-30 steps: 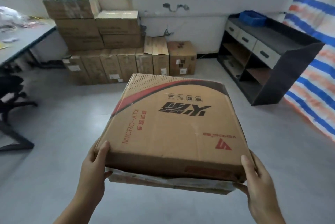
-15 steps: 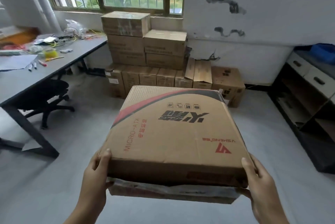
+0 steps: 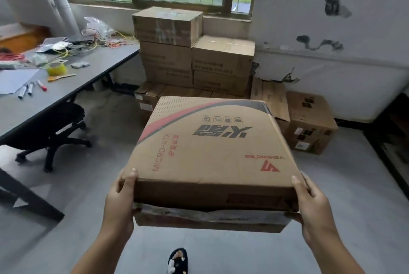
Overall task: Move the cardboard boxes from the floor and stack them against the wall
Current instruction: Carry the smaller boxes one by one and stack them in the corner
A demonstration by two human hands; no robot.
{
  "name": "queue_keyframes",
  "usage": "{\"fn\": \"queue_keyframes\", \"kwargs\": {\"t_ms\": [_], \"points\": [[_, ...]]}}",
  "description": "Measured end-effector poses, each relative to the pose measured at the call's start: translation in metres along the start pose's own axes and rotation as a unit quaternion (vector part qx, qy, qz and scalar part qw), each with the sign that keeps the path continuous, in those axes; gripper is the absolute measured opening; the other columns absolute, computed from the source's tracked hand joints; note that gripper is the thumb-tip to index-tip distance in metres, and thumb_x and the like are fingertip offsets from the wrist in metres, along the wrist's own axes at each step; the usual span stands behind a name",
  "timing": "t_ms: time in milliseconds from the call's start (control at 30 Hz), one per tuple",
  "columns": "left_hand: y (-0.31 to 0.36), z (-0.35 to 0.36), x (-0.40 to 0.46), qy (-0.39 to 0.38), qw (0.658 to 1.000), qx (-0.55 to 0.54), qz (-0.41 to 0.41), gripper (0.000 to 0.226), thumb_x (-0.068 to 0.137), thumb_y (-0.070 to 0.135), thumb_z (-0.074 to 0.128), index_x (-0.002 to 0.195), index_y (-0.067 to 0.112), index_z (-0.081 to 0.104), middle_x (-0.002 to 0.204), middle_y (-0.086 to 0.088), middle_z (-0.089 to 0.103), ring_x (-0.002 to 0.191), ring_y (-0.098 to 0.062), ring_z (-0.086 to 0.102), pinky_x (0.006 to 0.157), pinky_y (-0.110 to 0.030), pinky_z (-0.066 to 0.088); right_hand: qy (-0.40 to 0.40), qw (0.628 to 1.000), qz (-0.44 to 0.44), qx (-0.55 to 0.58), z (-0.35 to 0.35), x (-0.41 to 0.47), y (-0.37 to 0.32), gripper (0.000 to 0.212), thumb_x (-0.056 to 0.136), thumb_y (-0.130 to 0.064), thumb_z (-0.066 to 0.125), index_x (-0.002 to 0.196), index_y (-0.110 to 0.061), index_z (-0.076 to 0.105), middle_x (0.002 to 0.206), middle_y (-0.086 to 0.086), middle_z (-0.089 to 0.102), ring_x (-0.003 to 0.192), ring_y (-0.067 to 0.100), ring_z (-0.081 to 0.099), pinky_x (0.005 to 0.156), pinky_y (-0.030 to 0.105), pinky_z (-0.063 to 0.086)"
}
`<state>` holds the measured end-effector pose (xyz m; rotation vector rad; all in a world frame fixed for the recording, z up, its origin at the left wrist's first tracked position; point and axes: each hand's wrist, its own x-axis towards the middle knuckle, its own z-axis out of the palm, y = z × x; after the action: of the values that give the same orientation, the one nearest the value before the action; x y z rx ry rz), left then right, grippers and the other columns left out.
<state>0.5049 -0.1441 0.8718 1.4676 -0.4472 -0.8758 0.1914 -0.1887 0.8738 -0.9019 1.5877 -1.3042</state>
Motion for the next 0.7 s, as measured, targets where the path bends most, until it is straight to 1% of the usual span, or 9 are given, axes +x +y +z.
{"fn": "queue_keyframes", "kwargs": {"t_ms": [100,200,267,367,467,533,600,633,700], "points": [[0.023,0.025,0.079,-0.011,1.000,-0.001,0.000,0.024,0.097,0.031,0.047,0.117,0.022,0.055,0.099,0.007,0.058,0.090,-0.013,0.053,0.072,-0.039,0.046,0.007,1.000,0.011,0.014,0.051,0.051,-0.016,0.025,0.096,-0.029,0.050,0.120,-0.025,0.058,0.103,-0.002,0.064,0.100,0.024,0.059,0.088,0.050,0.051],[0.046,0.055,0.147,-0.039,0.999,0.010,0.002,0.031,0.096,0.032,0.047,0.125,0.022,0.055,0.102,0.010,0.059,0.103,-0.019,0.053,0.081,-0.043,0.046,0.030,0.999,0.019,0.023,0.094,0.097,-0.034,0.028,0.097,-0.029,0.050,0.123,-0.025,0.057,0.104,0.001,0.065,0.101,0.027,0.060,0.089,0.051,0.051],[0.056,0.078,0.187,-0.050,0.999,0.009,0.001,0.033,0.096,0.032,0.047,0.127,0.021,0.054,0.102,0.012,0.059,0.102,-0.017,0.053,0.087,-0.045,0.045,0.045,0.998,0.017,0.028,0.116,0.125,-0.044,0.024,0.097,-0.029,0.049,0.119,-0.028,0.057,0.101,-0.001,0.065,0.099,0.027,0.060,0.089,0.051,0.051],[0.069,0.121,0.241,-0.077,0.997,0.011,0.000,0.032,0.096,0.031,0.048,0.126,0.023,0.054,0.101,0.013,0.059,0.095,-0.012,0.054,0.082,-0.042,0.045,0.061,0.997,0.016,0.036,0.140,0.171,-0.057,0.020,0.097,-0.029,0.048,0.115,-0.028,0.058,0.100,-0.001,0.066,0.098,0.025,0.061,0.089,0.052,0.051],[0.079,0.167,0.294,-0.097,0.995,0.001,-0.002,0.031,0.096,0.030,0.048,0.125,0.022,0.055,0.103,0.012,0.060,0.103,-0.018,0.054,0.089,-0.046,0.046,0.078,0.996,0.006,0.033,0.163,0.228,-0.070,0.030,0.097,-0.028,0.050,0.125,-0.021,0.057,0.105,0.001,0.066,0.102,0.025,0.061,0.092,0.052,0.050],[0.083,0.202,0.333,-0.106,0.994,-0.002,0.003,0.031,0.096,0.031,0.048,0.126,0.023,0.056,0.107,0.010,0.062,0.106,-0.018,0.055,0.094,-0.049,0.046,0.089,0.996,-0.002,0.032,0.178,0.274,-0.077,0.036,0.096,-0.028,0.051,0.131,-0.020,0.054,0.113,0.004,0.065,0.107,0.025,0.060,0.096,0.049,0.048],[0.090,0.241,0.371,-0.115,0.993,-0.013,0.010,0.031,0.096,0.033,0.049,0.125,0.026,0.056,0.110,0.007,0.063,0.105,-0.016,0.057,0.091,-0.046,0.047,0.094,0.995,-0.018,0.038,0.195,0.324,-0.089,0.038,0.096,-0.028,0.052,0.133,-0.020,0.053,0.115,0.003,0.063,0.109,0.023,0.058,0.097,0.041,0.046],[0.092,0.262,0.391,-0.116,0.993,-0.019,0.015,0.032,0.096,0.033,0.048,0.126,0.026,0.056,0.110,0.006,0.063,0.102,-0.014,0.058,0.087,-0.042,0.049,0.095,0.994,-0.031,0.041,0.203,0.351,-0.096,0.038,0.096,-0.027,0.052,0.133,-0.019,0.053,0.115,0.003,0.063,0.110,0.022,0.058,0.096,0.038,0.045],[0.099,0.302,0.427,-0.107,0.993,-0.035,0.024,0.032,0.096,0.032,0.048,0.127,0.024,0.055,0.111,0.004,0.064,0.098,-0.014,0.059,0.081,-0.038,0.048,0.090,0.994,-0.051,0.045,0.216,0.405,-0.114,0.038,0.096,-0.025,0.052,0.133,-0.016,0.052,0.116,0.003,0.063,0.111,0.021,0.058,0.096,0.035,0.043]]}}
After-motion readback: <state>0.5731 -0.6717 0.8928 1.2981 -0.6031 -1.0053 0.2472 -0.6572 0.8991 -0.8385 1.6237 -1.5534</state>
